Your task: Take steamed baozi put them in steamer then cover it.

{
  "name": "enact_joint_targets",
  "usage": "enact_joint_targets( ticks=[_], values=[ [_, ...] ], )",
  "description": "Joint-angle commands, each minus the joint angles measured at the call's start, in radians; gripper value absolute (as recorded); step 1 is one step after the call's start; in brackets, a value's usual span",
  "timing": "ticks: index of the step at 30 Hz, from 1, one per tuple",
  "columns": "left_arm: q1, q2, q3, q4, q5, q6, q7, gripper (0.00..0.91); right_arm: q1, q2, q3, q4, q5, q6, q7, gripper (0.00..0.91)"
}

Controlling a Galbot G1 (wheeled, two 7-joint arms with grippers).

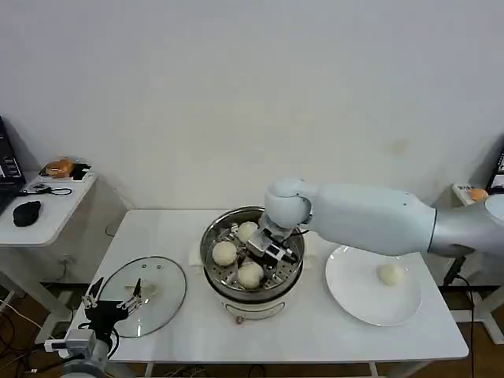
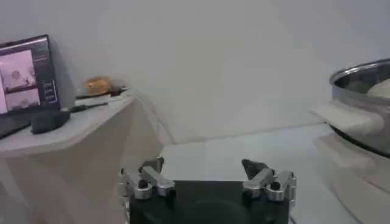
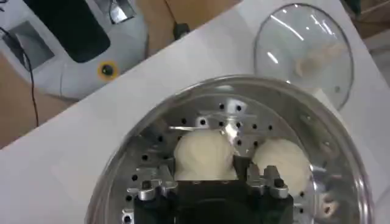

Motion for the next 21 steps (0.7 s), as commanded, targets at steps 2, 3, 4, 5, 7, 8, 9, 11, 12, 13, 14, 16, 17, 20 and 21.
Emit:
enact_joint_targets(
  ticks=[2,3,4,5,7,8,9,11,12,13,14,16,17,20,21],
  values=[
    [-0.002,0.003,0.001,0.0,-0.001,0.0,0.001,0.907,0.009,-0.011,0.004,0.0,-0.003,0.025,0.007,0.907],
    [-0.003,0.004,0.0,0.0,-0.001,0.001,0.0,0.907,0.013,-0.018,0.011,0.001,-0.004,0.023,0.008,0.907],
    [-0.004,0.005,0.001,-0.001,-0.002,0.001,0.0,0.907,0.016,-0.024,0.018,0.0,-0.002,0.019,0.011,0.907],
    [-0.004,0.006,0.0,-0.002,-0.002,0.001,0.001,0.907,0.019,-0.037,0.032,0.0,-0.001,0.016,0.012,0.907],
    [-0.004,0.01,0.0,-0.002,-0.003,0.002,0.001,0.907,0.025,-0.063,0.053,-0.001,0.001,0.01,0.016,0.907],
    [-0.004,0.013,0.0,-0.001,-0.003,0.002,0.001,0.907,0.03,-0.079,0.065,-0.002,0.009,0.0,0.026,0.907],
    [-0.005,0.015,0.0,0.0,-0.004,0.002,0.002,0.907,0.035,-0.104,0.078,-0.006,0.021,-0.012,0.038,0.907],
    [-0.008,0.018,0.0,0.001,-0.006,0.002,0.002,0.907,0.04,-0.134,0.098,-0.017,0.031,-0.032,0.062,0.907],
    [-0.011,0.021,0.001,0.003,-0.007,0.002,0.002,0.907,0.042,-0.158,0.116,-0.028,0.04,-0.058,0.088,0.907],
    [-0.012,0.023,0.002,0.003,-0.008,0.002,0.002,0.907,0.042,-0.169,0.129,-0.032,0.043,-0.073,0.092,0.907],
    [-0.013,0.025,0.004,0.003,-0.008,0.003,0.001,0.907,0.044,-0.19,0.14,-0.041,0.053,-0.082,0.095,0.907],
    [-0.014,0.029,0.014,0.003,-0.007,0.003,0.001,0.907,0.048,-0.234,0.17,-0.048,0.059,-0.102,0.099,0.907],
    [-0.014,0.031,0.018,0.002,-0.007,0.003,0.001,0.907,0.053,-0.246,0.172,-0.047,0.062,-0.118,0.099,0.907],
    [-0.017,0.038,0.025,0.005,-0.008,0.003,0.002,0.907,0.068,-0.338,0.162,-0.029,0.056,-0.166,0.084,0.907],
    [-0.02,0.042,0.026,0.007,-0.009,0.003,0.002,0.907,0.069,-0.38,0.147,-0.021,0.041,-0.166,0.079,0.907]
  ],
)
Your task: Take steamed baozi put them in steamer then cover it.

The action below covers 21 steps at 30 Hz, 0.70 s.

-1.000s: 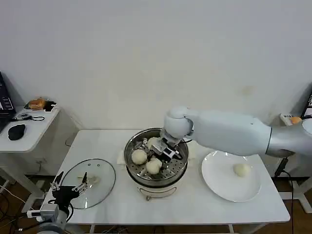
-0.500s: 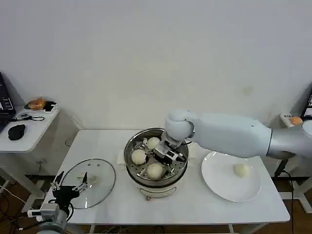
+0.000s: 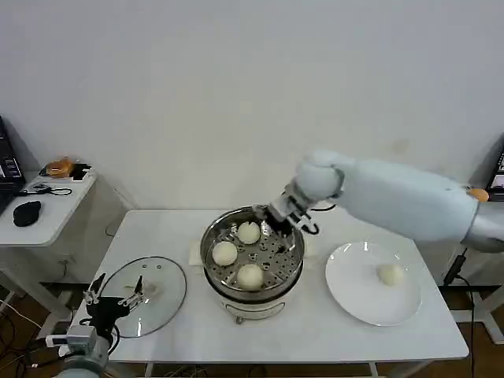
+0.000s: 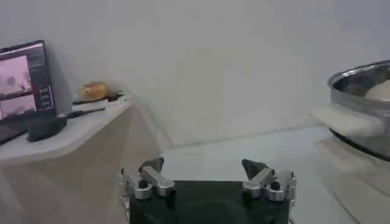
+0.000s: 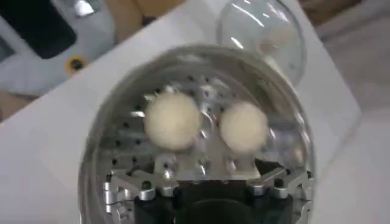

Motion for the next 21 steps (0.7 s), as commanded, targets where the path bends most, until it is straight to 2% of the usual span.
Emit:
enact_joint_targets(
  ticks=[1,9,13,18,21],
  values=[
    [-0.005,0.01,0.009,0.003,-0.003,0.001,0.001,0.907,0.014,-0.217,0.035,0.004,-0.02,-0.082,0.018,0.907],
    [-0.019,0.02,0.028,0.012,-0.007,0.0,0.004,0.907,-0.097,-0.427,0.058,0.005,-0.126,-0.085,0.007,0.907],
    [-0.025,0.024,0.036,0.014,-0.007,0.0,0.005,0.907,-0.153,-0.477,0.084,-0.008,-0.17,-0.072,0.007,0.907],
    [-0.027,0.026,0.046,0.016,-0.005,0.001,0.007,0.907,-0.37,-0.527,0.283,-0.034,-0.229,-0.064,0.009,0.907],
    [-0.027,0.025,0.048,0.02,-0.004,0.0,0.007,0.907,-0.471,-0.533,0.342,-0.059,-0.254,-0.062,0.012,0.907]
  ],
)
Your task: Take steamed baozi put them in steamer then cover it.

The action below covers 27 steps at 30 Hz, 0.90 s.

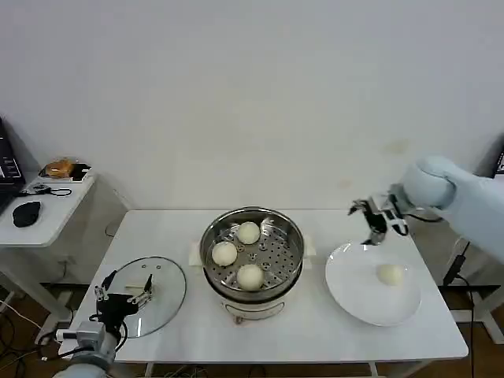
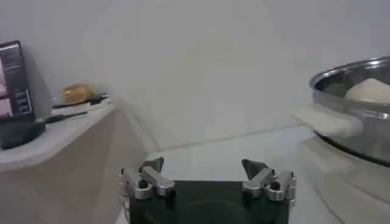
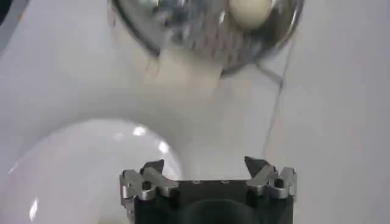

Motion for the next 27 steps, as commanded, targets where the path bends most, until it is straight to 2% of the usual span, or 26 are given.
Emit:
enact_joint_targets(
  ticks=[1,10,27],
  values=[
    [0.0,0.0,0.004,0.002,0.002,0.0,0.0,0.907,-0.284,-0.12,0.199,-0.039,-0.101,-0.004,0.003,0.907],
    [0.021,-0.002,-0.006,-0.008,0.007,-0.001,0.003,0.907,-0.433,-0.059,0.352,-0.167,-0.162,0.026,0.004,0.907],
    [0.038,-0.006,-0.024,-0.019,0.013,0.0,0.003,0.907,-0.475,0.128,0.374,-0.355,-0.24,0.052,0.021,0.907]
  ],
)
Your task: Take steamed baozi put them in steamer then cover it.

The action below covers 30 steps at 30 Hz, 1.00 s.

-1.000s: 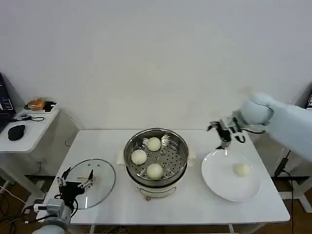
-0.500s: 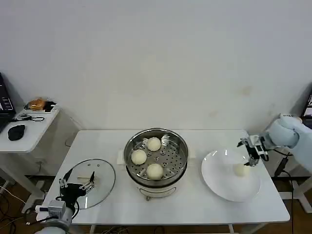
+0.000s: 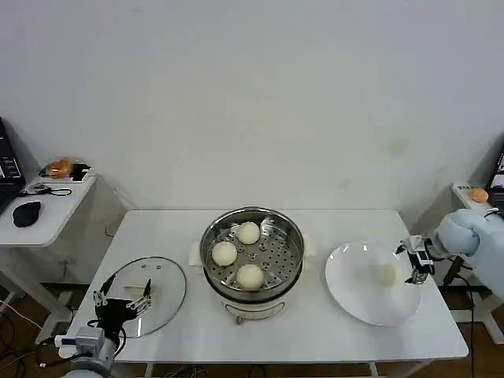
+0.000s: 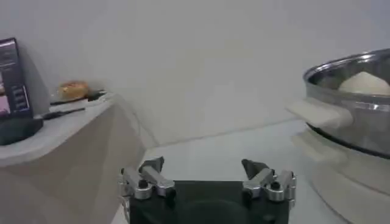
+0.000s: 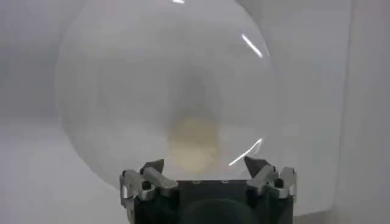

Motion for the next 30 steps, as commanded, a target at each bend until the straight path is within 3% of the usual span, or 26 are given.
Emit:
enact_joint_targets(
  ticks=[1,10,20,26,30],
  values=[
    [0.002,0.001,-0.004,0.0,-0.001,0.0,0.0,0.907,-0.051,0.09,0.047,-0.111,-0.037,0.009,0.006,0.907],
    [0.01,0.003,-0.019,0.004,-0.001,0.0,0.003,0.907,-0.04,0.155,0.047,-0.183,-0.053,0.018,0.018,0.907],
    [0.001,0.002,-0.015,0.005,-0.002,0.002,0.001,0.907,-0.045,0.152,0.046,-0.186,-0.051,0.002,0.016,0.715],
    [0.004,0.001,-0.015,0.001,-0.001,0.001,0.0,0.907,-0.041,0.14,0.05,-0.169,-0.045,-0.001,0.002,0.645],
    [0.008,0.001,-0.017,-0.004,-0.002,0.001,0.0,0.907,-0.026,0.12,0.045,-0.139,-0.028,-0.008,-0.013,0.645]
  ],
)
